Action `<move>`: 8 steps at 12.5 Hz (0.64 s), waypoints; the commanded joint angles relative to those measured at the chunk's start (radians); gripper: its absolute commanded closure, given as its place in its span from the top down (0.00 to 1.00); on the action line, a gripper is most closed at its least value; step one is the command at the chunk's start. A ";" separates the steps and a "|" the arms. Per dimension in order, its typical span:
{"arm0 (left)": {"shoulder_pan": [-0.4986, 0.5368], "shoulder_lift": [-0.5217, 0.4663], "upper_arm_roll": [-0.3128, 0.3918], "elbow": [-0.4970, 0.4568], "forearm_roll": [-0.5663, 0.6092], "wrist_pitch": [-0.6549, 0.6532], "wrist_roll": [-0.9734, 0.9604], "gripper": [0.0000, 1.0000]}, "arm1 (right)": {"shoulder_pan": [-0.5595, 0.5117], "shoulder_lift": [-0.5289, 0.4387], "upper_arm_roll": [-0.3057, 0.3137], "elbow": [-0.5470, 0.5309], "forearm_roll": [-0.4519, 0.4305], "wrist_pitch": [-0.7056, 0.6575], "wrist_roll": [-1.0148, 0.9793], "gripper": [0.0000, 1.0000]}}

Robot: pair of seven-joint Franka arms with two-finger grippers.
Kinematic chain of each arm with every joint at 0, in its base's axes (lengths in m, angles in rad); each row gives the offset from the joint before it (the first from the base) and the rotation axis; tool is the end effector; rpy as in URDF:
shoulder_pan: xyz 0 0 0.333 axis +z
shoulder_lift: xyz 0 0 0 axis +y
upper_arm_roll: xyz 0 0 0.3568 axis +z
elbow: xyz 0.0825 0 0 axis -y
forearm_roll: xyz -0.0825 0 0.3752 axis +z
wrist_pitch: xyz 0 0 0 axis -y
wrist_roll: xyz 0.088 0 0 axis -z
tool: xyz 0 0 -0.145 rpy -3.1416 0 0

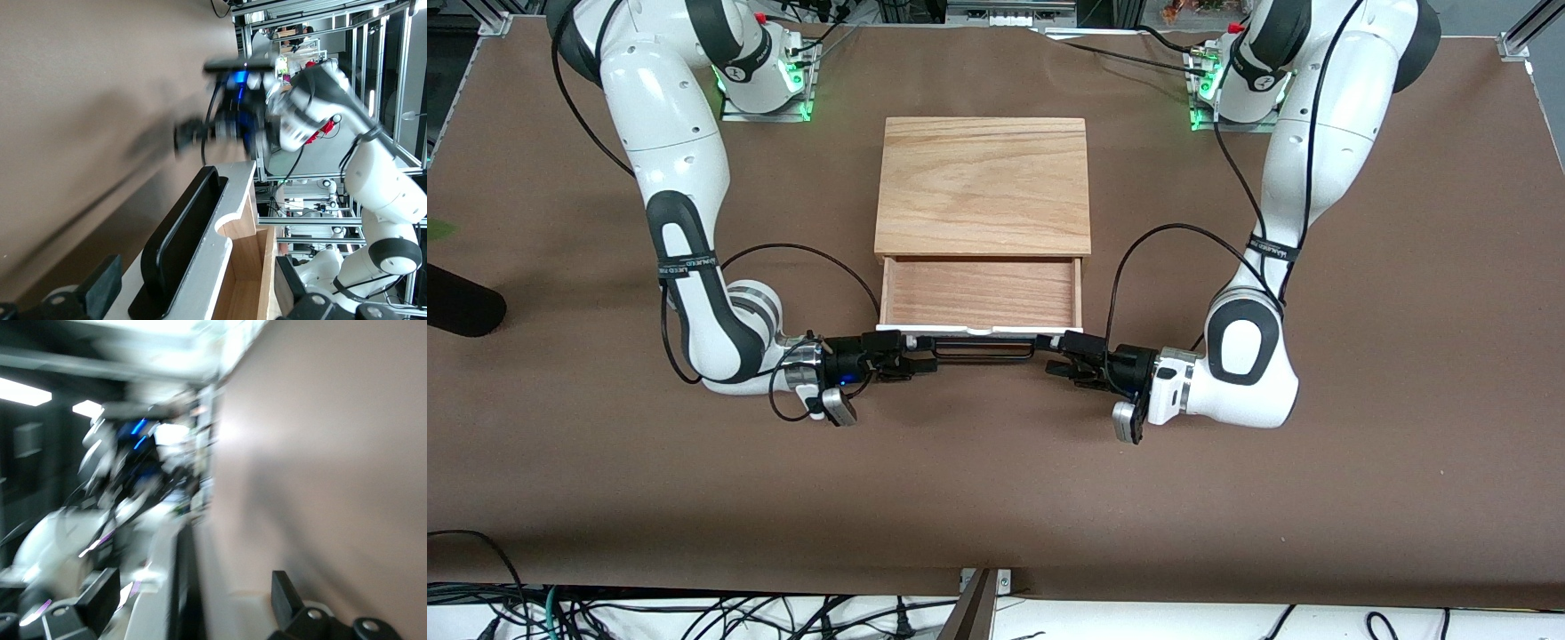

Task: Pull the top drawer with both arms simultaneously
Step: 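Open both grippers and draw them away from the handle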

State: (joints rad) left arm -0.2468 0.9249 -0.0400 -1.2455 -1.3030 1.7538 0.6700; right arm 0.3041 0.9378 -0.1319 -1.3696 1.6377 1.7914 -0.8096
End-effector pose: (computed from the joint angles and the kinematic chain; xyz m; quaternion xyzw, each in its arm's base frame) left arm 0.7040 -0.3250 0.2511 0.7890 -0.1449 -0.0511 0.5949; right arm 0.7192 0.2770 0.2046 -0.7735 -0.0449 -0.0281 0.6316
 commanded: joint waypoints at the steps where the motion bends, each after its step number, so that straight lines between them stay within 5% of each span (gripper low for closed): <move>1: 0.006 -0.047 0.002 -0.005 0.138 -0.010 -0.006 1.00 | -0.080 0.015 -0.084 0.187 -0.087 -0.015 0.190 1.00; 8: 0.006 -0.292 0.005 -0.021 0.808 -0.013 -0.358 1.00 | -0.079 0.013 -0.109 0.187 -0.125 -0.013 0.205 1.00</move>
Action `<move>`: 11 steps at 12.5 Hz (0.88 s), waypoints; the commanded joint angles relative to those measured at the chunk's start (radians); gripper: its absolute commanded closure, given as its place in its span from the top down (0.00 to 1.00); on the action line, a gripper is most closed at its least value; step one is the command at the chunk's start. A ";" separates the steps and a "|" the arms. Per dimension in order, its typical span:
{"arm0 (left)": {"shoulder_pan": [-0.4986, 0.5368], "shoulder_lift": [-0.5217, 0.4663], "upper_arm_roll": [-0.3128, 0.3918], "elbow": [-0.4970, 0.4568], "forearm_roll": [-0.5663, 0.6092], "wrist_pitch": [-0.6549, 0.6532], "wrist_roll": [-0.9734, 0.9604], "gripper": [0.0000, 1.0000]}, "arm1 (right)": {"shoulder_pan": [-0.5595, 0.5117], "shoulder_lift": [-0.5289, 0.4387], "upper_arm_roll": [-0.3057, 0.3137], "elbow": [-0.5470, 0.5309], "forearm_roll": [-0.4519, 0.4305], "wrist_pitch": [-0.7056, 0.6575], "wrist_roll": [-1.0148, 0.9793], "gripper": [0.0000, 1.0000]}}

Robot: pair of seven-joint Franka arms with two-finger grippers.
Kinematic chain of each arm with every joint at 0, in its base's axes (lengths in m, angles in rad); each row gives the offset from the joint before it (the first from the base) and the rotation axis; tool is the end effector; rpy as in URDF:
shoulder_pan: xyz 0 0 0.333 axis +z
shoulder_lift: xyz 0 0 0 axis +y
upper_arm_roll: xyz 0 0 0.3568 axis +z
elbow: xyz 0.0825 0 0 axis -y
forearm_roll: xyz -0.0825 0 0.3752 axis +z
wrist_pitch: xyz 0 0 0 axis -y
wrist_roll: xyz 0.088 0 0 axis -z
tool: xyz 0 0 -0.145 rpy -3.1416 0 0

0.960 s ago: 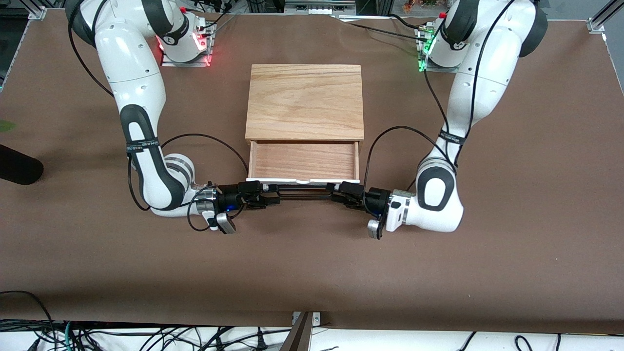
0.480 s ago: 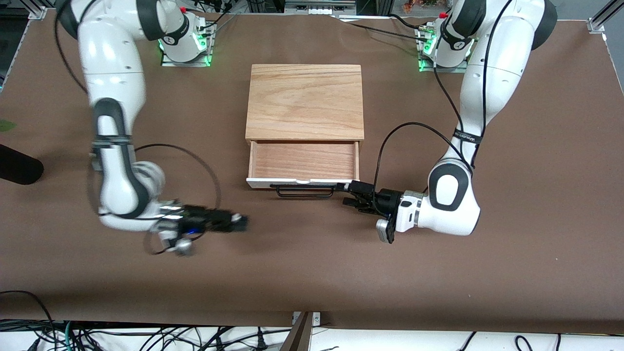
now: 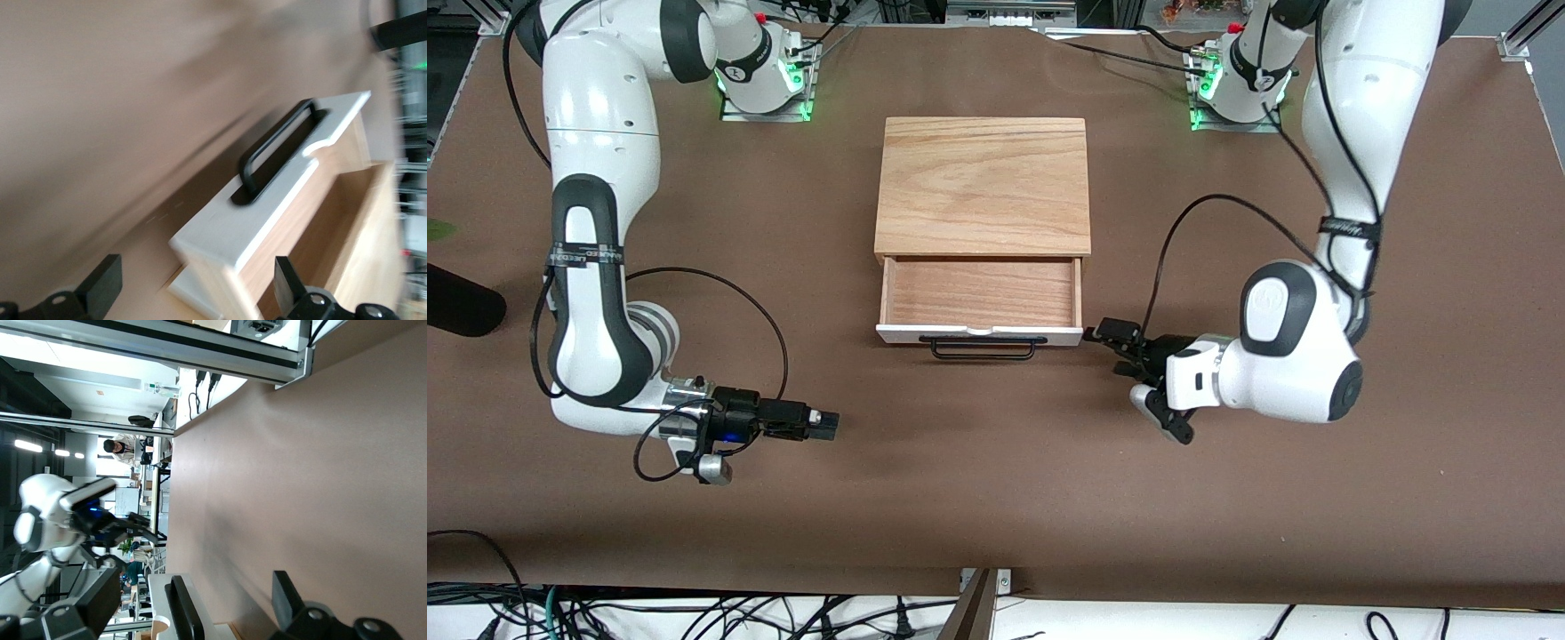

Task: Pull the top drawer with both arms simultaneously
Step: 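Open both grippers and draw them away from the handle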

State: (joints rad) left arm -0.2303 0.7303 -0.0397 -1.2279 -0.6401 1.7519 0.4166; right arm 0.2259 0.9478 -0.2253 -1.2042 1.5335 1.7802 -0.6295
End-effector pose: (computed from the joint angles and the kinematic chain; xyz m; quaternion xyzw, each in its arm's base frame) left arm 0.6996 -0.2641 0.3440 0.9157 -0.2300 -0.0738 0.3212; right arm 0.7783 0.1847 0.2576 -0.8116 -0.0138 -0.0518 0.5818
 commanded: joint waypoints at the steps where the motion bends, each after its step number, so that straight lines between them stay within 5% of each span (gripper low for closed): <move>1: -0.012 -0.136 0.004 -0.042 0.224 -0.040 -0.160 1.00 | 0.006 0.003 -0.029 0.022 -0.038 -0.002 0.063 1.00; 6: -0.001 -0.299 0.006 -0.039 0.563 -0.201 -0.209 1.00 | 0.087 -0.049 -0.123 0.026 -0.263 0.041 0.357 1.00; 11: 0.063 -0.413 0.040 -0.039 0.666 -0.226 -0.242 1.00 | 0.139 -0.119 -0.169 0.026 -0.632 0.027 0.600 1.00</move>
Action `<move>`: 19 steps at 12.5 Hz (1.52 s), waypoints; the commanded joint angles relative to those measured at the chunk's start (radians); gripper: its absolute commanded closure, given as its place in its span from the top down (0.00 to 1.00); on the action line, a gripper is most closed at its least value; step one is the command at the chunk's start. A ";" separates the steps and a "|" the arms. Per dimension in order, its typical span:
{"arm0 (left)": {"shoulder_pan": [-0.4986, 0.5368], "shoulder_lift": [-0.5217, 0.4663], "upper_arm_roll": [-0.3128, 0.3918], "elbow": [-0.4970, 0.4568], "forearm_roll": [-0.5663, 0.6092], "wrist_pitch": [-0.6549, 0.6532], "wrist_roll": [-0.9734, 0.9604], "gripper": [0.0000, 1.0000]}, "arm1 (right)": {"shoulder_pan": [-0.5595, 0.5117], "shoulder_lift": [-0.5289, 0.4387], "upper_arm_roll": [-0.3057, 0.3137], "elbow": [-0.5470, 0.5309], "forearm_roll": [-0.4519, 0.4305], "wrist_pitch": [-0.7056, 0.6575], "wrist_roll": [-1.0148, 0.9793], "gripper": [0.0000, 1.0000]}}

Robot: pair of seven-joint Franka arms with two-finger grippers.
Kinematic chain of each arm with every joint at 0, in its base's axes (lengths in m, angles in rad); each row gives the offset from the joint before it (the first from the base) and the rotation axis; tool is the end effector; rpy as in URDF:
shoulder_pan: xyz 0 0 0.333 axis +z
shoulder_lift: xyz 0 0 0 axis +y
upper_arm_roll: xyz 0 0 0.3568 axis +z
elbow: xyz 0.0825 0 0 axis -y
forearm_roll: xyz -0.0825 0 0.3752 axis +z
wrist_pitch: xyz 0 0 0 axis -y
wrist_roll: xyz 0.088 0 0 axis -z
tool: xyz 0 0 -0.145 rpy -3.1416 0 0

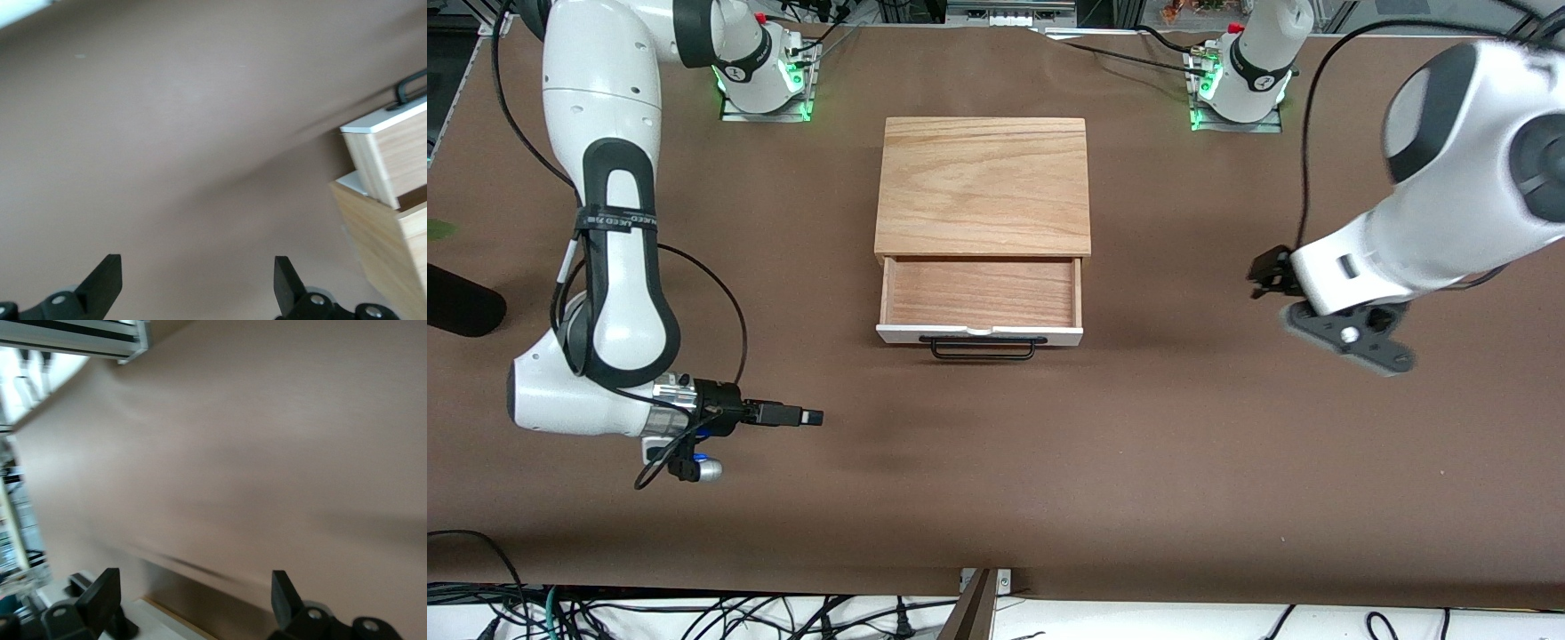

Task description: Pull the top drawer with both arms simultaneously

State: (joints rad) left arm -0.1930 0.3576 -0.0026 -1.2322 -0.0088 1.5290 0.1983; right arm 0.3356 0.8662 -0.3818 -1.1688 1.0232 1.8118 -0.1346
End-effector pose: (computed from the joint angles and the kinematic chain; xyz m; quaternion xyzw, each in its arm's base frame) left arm 0.6452 -0.1288 0.5636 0.9802 -0.1956 -0.0304 0.0049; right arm 0.7676 0.1589 0.2976 -0.9385 0.0698 0.0483 0.3346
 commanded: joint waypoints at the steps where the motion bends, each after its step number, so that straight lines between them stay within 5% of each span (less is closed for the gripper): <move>1: 0.032 -0.080 0.003 -0.064 0.045 0.006 -0.028 1.00 | 0.045 -0.068 -0.009 -0.011 -0.205 -0.005 0.137 1.00; 3: 0.050 -0.190 0.000 -0.220 0.061 0.081 -0.031 1.00 | 0.048 -0.122 -0.012 -0.012 -0.364 -0.038 0.142 1.00; 6: 0.078 -0.415 -0.002 -0.611 0.027 0.334 -0.040 1.00 | 0.063 -0.183 -0.020 -0.012 -0.594 -0.117 0.153 1.00; 10: 0.115 -0.425 -0.040 -0.581 0.016 0.244 -0.049 1.00 | -0.051 -0.373 0.182 -0.095 -1.116 -0.105 0.151 1.00; 14: 0.115 -0.425 -0.043 -0.546 0.018 0.165 -0.050 1.00 | -0.150 -0.536 0.196 -0.165 -1.146 -0.068 0.151 1.00; 16: 0.116 -0.425 -0.037 -0.538 0.018 0.117 -0.057 1.00 | -0.229 -0.656 0.256 -0.264 -1.143 -0.014 0.150 1.00; 19: 0.116 -0.422 -0.031 -0.527 0.016 0.106 -0.057 1.00 | -0.311 -0.762 0.319 -0.299 -1.085 -0.152 0.151 1.00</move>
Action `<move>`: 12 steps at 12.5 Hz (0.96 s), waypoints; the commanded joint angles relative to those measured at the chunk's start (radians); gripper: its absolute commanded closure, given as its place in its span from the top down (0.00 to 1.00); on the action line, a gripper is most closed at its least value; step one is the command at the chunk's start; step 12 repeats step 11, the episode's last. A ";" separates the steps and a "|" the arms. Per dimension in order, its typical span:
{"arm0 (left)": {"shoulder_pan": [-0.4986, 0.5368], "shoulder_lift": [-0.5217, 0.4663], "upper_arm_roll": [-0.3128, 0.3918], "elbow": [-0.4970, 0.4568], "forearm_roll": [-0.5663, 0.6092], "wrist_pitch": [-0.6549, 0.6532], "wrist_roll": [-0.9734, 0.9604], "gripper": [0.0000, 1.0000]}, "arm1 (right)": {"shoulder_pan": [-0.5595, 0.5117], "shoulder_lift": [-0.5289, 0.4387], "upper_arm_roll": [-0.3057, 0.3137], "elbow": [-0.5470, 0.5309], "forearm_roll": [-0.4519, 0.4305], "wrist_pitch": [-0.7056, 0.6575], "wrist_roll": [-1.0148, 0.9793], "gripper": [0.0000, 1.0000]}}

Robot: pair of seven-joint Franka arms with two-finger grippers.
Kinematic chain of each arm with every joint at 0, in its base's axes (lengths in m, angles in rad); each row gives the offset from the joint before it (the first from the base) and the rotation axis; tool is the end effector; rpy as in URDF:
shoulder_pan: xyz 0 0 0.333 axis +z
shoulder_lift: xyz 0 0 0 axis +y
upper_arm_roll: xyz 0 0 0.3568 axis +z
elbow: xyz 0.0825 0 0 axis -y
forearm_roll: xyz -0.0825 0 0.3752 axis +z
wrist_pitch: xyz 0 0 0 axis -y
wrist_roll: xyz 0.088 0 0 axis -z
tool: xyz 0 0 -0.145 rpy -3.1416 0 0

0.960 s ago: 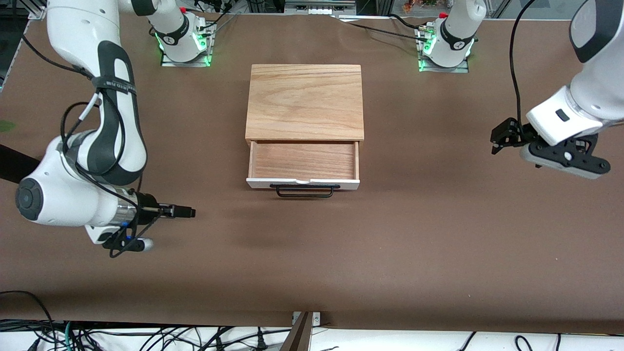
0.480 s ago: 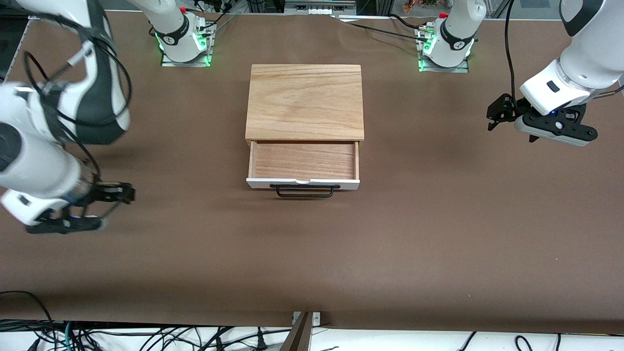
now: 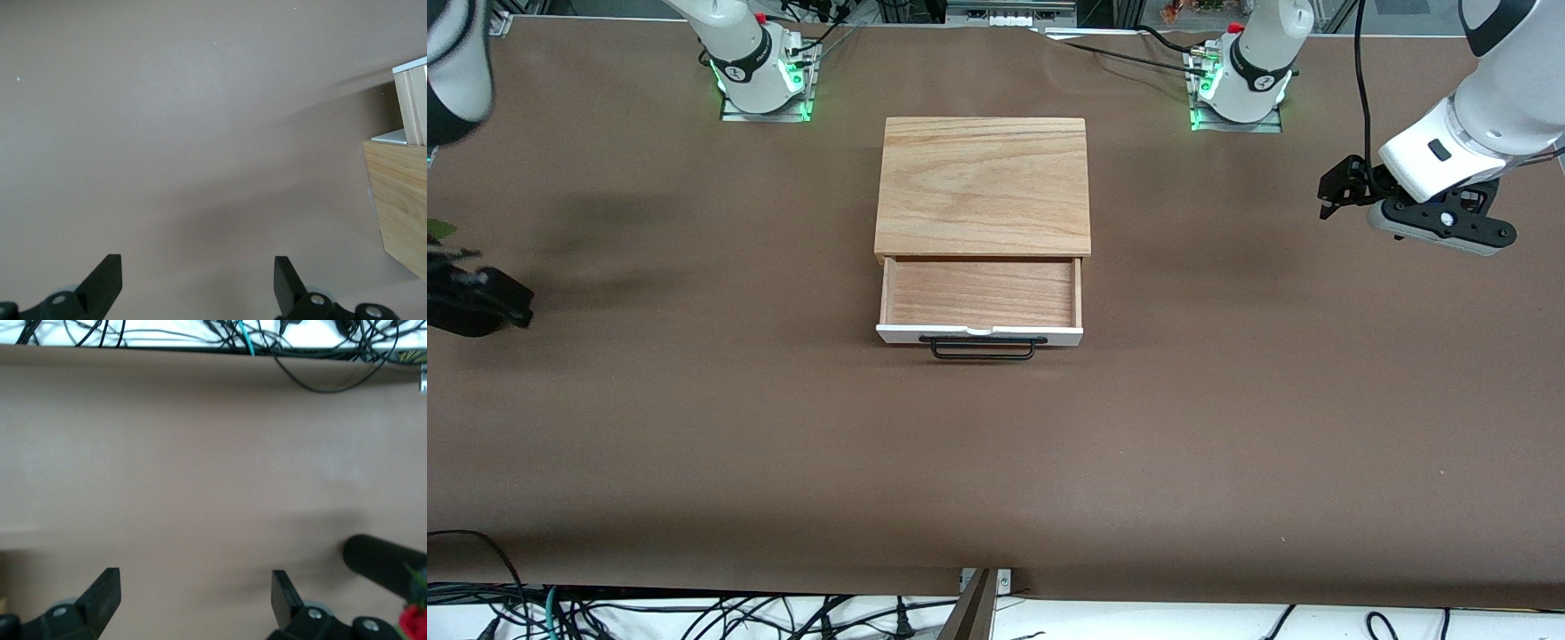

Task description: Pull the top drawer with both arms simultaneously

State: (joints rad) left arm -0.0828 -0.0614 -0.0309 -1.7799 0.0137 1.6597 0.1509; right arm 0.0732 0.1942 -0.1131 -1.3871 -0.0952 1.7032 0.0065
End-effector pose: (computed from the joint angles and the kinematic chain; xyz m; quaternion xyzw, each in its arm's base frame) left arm 0.5198 -0.0579 0.5707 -0.9907 0.1326 0.0296 0.0072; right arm 0.6298 -0.0303 0.6141 0.9962 -0.0180 0.0605 0.0593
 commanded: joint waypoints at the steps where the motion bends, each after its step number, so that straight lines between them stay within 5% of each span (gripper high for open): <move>1: 0.006 -0.005 -0.003 0.022 -0.006 -0.024 -0.010 1.00 | -0.056 -0.104 0.058 -0.098 0.035 -0.066 0.009 1.00; 3: 0.006 -0.005 -0.003 0.022 -0.006 -0.026 -0.010 1.00 | -0.078 -0.177 0.078 -0.217 0.076 -0.062 0.023 1.00; 12: 0.006 -0.003 -0.004 0.028 -0.011 -0.041 -0.010 1.00 | -0.089 -0.124 0.082 -0.182 0.078 -0.079 0.006 1.00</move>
